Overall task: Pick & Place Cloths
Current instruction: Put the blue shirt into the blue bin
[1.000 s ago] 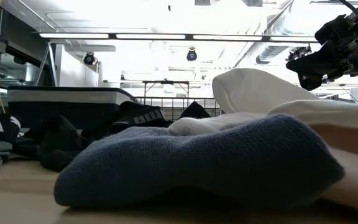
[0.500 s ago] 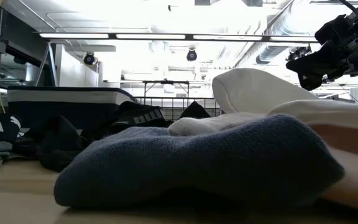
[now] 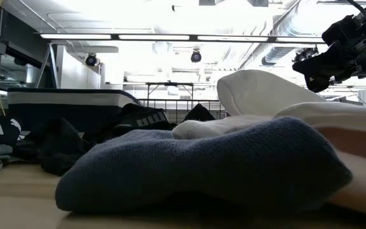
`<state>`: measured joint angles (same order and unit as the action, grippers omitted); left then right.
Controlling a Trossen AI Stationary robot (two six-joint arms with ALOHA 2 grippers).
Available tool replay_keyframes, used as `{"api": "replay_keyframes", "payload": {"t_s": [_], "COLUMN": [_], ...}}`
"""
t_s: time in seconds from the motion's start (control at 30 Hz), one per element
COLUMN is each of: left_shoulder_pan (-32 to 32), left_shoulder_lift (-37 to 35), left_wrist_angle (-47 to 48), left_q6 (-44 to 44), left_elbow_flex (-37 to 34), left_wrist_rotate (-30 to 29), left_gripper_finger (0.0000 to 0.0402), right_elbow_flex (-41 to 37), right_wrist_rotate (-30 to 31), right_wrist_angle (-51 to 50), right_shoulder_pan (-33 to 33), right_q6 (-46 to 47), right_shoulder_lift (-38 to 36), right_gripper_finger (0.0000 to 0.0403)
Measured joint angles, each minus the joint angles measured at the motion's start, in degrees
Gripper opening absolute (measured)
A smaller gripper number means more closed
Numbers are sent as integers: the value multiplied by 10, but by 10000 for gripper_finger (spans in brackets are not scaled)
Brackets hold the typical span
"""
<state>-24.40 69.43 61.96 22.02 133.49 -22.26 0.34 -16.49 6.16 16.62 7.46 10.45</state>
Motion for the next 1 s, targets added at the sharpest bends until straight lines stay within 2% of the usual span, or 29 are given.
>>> {"api": "replay_keyframes", "payload": {"t_s": [0.2,0.33,0.43,0.6,0.7,0.8,0.9,1.0], "left_shoulder_pan": [0,0,0,0,0,0,1,0], "left_shoulder_lift": [22,30,32,23,15,14,14,19], "left_wrist_angle": [-126,-186,-215,-235,-183,-70,69,253], "left_q6": [-24,-66,-86,-119,-133,-176,-265,-408], "left_elbow_flex": [0,0,0,0,0,0,0,0], "left_wrist_rotate": [-232,-350,-388,-397,-464,-534,-562,-614], "left_gripper_finger": [59,59,59,59,59,59,59,59], "right_elbow_flex": [0,0,0,0,0,0,0,0], "right_wrist_rotate": [0,0,0,0,0,0,0,0], "right_wrist_angle": [0,0,0,0,0,0,0,0], "right_shoulder_pan": [0,0,0,0,0,0,0,0], "right_q6": [0,0,0,0,0,0,0,0], "right_shoulder_lift": [0,0,0,0,0,0,0,0], "right_gripper_finger": [4,4,4,4,4,4,4,4]}}
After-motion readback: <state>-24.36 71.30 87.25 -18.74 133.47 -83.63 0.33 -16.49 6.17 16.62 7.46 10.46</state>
